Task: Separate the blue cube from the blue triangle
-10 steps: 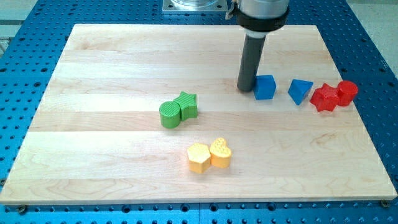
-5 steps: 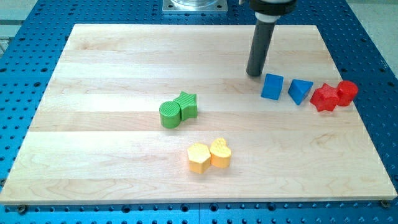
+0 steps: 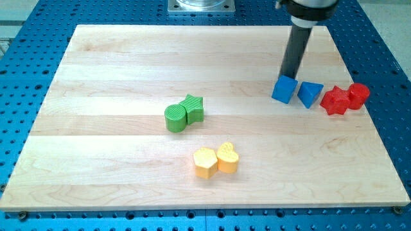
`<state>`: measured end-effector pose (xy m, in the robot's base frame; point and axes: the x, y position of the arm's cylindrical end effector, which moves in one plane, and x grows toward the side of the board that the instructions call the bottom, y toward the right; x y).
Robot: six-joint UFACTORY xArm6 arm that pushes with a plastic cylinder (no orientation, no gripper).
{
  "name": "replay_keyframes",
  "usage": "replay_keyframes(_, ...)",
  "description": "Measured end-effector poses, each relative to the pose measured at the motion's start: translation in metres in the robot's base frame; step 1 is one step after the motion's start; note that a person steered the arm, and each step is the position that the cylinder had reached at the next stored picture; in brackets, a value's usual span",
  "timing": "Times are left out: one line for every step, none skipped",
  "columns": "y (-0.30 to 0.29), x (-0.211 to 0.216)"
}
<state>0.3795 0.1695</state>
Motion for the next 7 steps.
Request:
replay_keyframes(-0.014, 0.011)
replay_keyframes(-0.015, -0.002)
replay_keyframes(-0.033, 0.006)
replay_keyframes(-0.035, 0.012)
replay_keyframes(-0.034, 0.023)
replay_keyframes(-0.032, 0.024)
replay_keyframes(0.007, 0.015)
